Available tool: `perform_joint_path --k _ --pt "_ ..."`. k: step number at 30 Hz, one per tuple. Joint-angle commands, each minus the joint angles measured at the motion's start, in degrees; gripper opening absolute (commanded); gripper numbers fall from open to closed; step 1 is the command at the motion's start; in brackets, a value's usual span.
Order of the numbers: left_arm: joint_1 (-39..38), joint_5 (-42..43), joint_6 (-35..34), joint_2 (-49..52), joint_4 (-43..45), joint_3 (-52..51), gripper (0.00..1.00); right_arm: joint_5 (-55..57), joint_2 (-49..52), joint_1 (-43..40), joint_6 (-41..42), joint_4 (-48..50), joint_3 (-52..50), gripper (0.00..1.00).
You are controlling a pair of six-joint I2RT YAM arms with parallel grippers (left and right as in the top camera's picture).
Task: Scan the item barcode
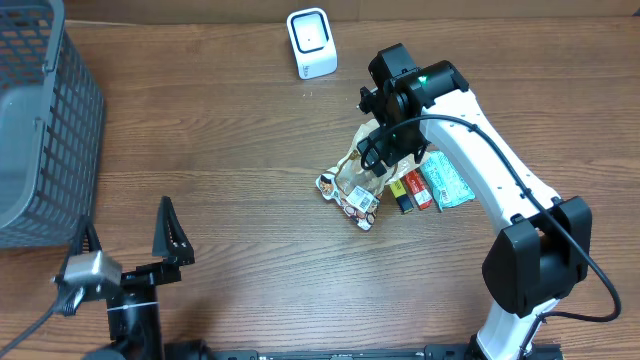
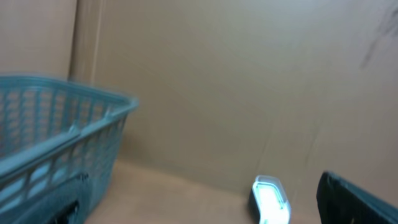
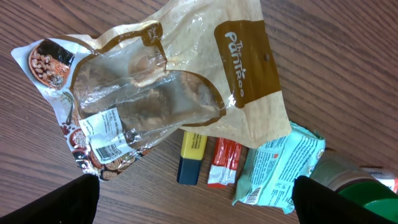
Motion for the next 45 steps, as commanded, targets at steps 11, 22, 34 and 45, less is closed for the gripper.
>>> perform_joint_path --k 11,22,34,45 --pt "-0.17 2.58 -10.91 -2.89 18.29 -19.67 1.0 -0.37 -0.11 -0.11 0.22 0.26 -0.35 1.0" --pt "-0.17 2.12 -10.29 -2.89 18.27 -27.02 1.0 -0.37 -0.11 -0.11 0.22 0.26 -0.35 1.0" --pt "-0.17 4.13 2.03 -2.89 8.13 -27.26 1.0 -0.37 -0.11 -0.11 0.22 0.26 -0.35 1.0" --pt "-0.2 5.38 11.04 -2.89 6.95 -27.26 1.0 -0.37 -0.11 -0.11 0.22 0.26 -0.35 1.0"
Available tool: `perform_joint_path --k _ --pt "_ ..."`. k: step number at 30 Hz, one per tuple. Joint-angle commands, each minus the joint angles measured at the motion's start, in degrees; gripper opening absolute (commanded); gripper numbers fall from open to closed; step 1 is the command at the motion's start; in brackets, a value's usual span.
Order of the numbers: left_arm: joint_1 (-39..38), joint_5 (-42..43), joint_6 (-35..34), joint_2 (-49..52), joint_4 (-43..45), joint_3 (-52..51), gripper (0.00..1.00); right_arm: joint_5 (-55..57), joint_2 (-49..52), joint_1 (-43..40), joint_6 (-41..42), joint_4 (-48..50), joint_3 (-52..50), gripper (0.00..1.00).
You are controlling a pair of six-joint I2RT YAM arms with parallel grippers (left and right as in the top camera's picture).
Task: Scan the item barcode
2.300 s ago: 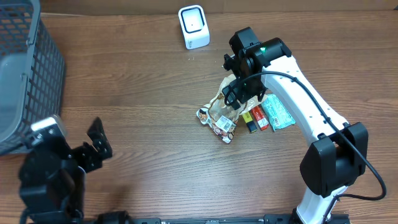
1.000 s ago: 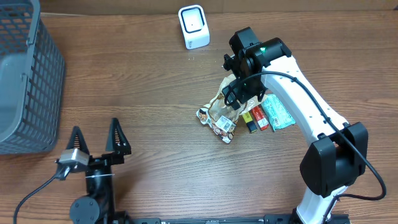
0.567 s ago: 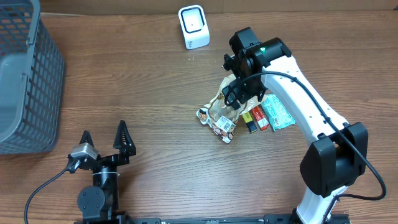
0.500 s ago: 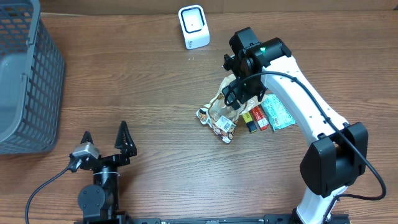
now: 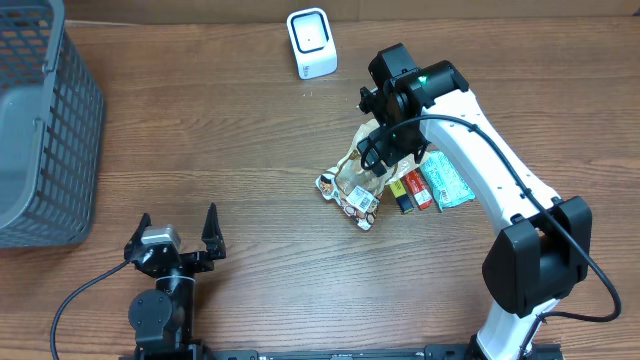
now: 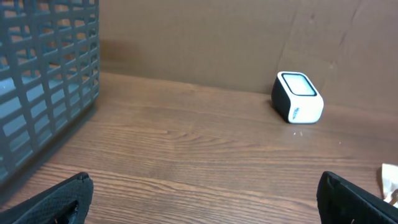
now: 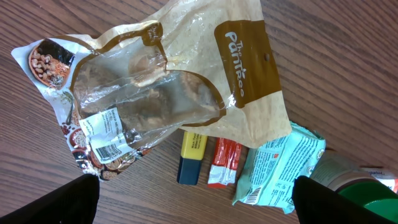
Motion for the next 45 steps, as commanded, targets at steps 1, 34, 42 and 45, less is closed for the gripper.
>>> perform_joint_path --k 1,34,42,45 --pt "-0.15 0.83 2.84 -0.68 0.04 -0.26 1.0 -0.35 -0.11 -0.11 0.26 0.33 -0.35 1.0" --pt "-2.75 0.63 2.86 -0.61 0.04 -0.26 1.0 -0.35 -0.11 -0.11 0.26 0.33 -0.35 1.0" --pt "-2.75 0.63 2.86 -0.61 0.04 -0.26 1.0 -0.35 -0.48 -0.11 0.26 0.31 -0.35 1.0" --pt "-2.75 0.63 2.86 -0.61 0.04 -0.26 1.0 -0.35 -2.84 -0.11 0.26 0.33 -0.35 1.0"
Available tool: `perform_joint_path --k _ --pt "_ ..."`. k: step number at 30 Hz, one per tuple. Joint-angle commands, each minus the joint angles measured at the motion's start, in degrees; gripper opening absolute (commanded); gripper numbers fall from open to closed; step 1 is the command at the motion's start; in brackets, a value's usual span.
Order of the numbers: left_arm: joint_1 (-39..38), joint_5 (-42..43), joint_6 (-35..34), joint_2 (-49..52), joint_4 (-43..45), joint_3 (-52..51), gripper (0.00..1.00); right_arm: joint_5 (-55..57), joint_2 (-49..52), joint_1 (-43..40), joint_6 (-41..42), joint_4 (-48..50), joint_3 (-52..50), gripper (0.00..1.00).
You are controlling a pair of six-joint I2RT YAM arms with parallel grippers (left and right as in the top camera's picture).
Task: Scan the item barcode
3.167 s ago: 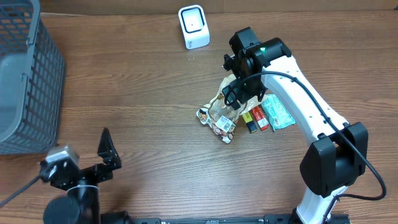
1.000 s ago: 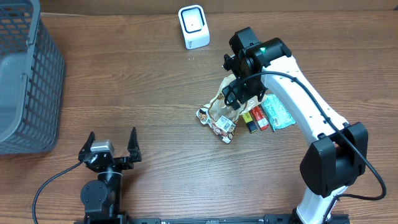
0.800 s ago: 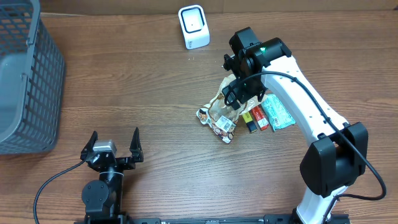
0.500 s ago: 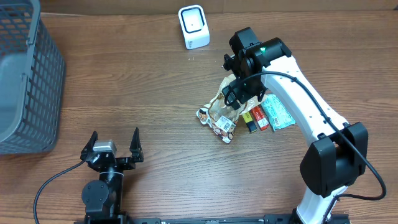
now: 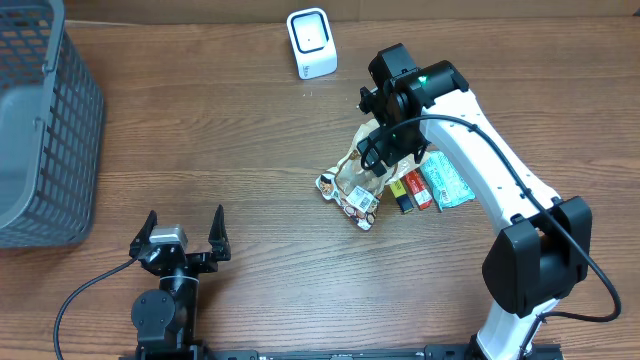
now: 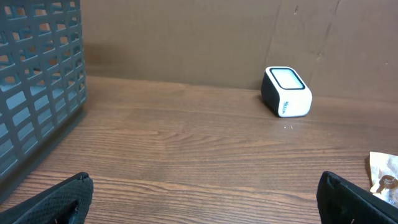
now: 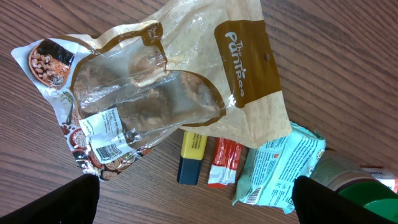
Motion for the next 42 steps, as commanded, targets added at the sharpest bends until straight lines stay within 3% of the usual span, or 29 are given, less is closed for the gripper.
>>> perform_joint_path --k 1,8,27,35,42 --pt "-0.31 0.59 1.44 -0.61 0.04 -0.26 1.0 -0.35 -4.15 -0.11 0.22 0.33 -0.35 1.0" --pt "-0.31 0.59 1.44 -0.61 0.04 -0.26 1.0 -0.35 -15.98 -0.17 0.22 0.33 -0.35 1.0" --pt "-0.31 0.59 1.44 -0.61 0.04 -0.26 1.0 1.53 -60.15 -1.99 -0.13 1.2 -1.7 1.0" --pt "-0.31 0.59 1.44 -0.61 0.04 -0.26 1.0 -3.08 -80.15 -10.73 0.13 2.78 -13.2 1.0" --pt "-0.31 0.59 1.44 -0.61 0.04 -0.26 1.0 -6.93 -95.12 -16.94 4.55 9.79 -31.85 1.0"
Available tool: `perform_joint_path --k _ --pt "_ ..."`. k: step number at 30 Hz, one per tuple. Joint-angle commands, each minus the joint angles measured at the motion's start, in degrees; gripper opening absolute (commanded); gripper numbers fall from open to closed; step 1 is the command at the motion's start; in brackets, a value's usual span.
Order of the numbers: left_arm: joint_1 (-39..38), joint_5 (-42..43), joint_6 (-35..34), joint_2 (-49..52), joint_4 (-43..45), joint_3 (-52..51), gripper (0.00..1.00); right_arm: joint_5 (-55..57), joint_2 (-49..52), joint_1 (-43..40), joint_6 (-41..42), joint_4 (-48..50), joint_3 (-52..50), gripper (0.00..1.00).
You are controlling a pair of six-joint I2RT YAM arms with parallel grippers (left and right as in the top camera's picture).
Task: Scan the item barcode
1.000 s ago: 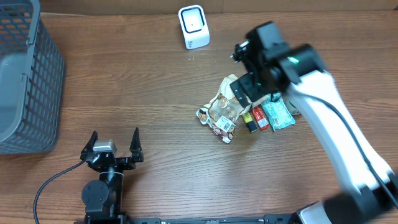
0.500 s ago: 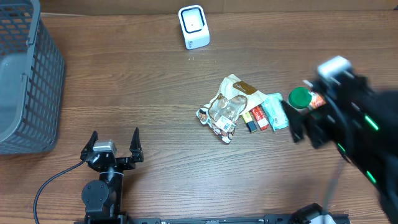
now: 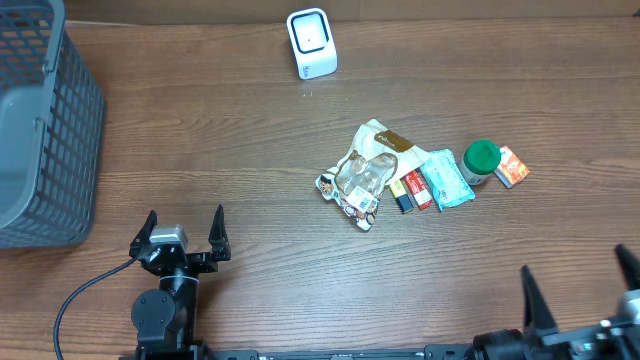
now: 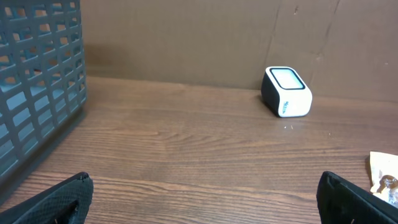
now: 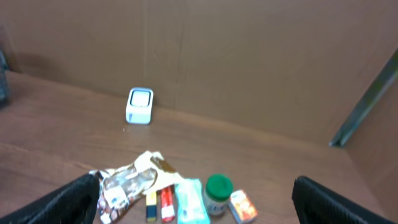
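A white barcode scanner [image 3: 311, 42] stands at the back of the table, also in the left wrist view [image 4: 286, 92] and the right wrist view [image 5: 138, 105]. The items lie mid-table: a clear snack bag with a brown header [image 3: 365, 172], a yellow-and-dark bar [image 3: 398, 192], a red packet [image 3: 417, 190], a teal packet [image 3: 445, 180], a green-lidded jar [image 3: 481, 160] and a small orange box [image 3: 511, 167]. My left gripper [image 3: 185, 218] sits open at the near left, holding nothing. My right gripper [image 3: 578, 275] is open at the near right edge, well short of the items.
A grey mesh basket [image 3: 40, 130] fills the far left of the table and shows at the left of the left wrist view [image 4: 34, 87]. A brown cardboard wall [image 5: 249, 56] backs the table behind the scanner.
My right arm, which hovered open over the snack bag, now sits low at the near right edge. The jar and the orange box show fully in the overhead view. The left gripper is unchanged.
My left gripper was raised at the near left, facing the basket, then low at the front edge facing the scanner, then turned slightly right. The right gripper stayed open above the snack bag through all three moments and is now back at the near right edge. The items have not moved.
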Motion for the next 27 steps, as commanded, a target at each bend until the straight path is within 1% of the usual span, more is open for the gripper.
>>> perform_joint_path --k 1,2,5,9,13,16,19,23,27 --pt "-0.31 0.59 1.31 -0.61 0.04 -0.24 1.0 -3.89 -5.66 -2.78 3.87 3.45 -8.76 1.0" --pt "-0.31 0.59 1.31 -0.61 0.04 -0.24 1.0 -5.7 -7.56 -3.65 3.8 5.79 -11.76 1.0" --pt "-0.31 0.59 1.31 -0.61 0.04 -0.24 1.0 -10.27 -13.31 -5.84 3.8 18.14 -21.94 1.0" --pt "-0.31 0.59 1.33 -0.61 0.04 -0.24 1.0 -15.32 -18.27 -8.24 3.85 37.44 -33.55 1.0" --pt "-0.31 0.59 1.31 -0.61 0.04 -0.24 1.0 -17.22 -19.04 -9.35 7.06 57.96 -43.63 1.0" --pt "-0.31 0.59 1.31 -0.61 0.04 -0.24 1.0 -17.25 -19.04 -9.29 7.91 67.54 -50.29 1.0" --pt "-0.31 0.59 1.31 -0.61 0.04 -0.24 1.0 -16.98 -19.06 -9.29 11.32 71.65 -55.98 1.0" --pt "-0.31 0.59 1.31 -0.61 0.04 -0.24 1.0 -15.19 -19.06 -9.29 19.69 71.63 -62.47 1.0" --pt "-0.31 0.59 1.31 -0.61 0.04 -0.24 1.0 -14.86 -19.06 -9.29 22.93 71.87 -67.41 1.0"
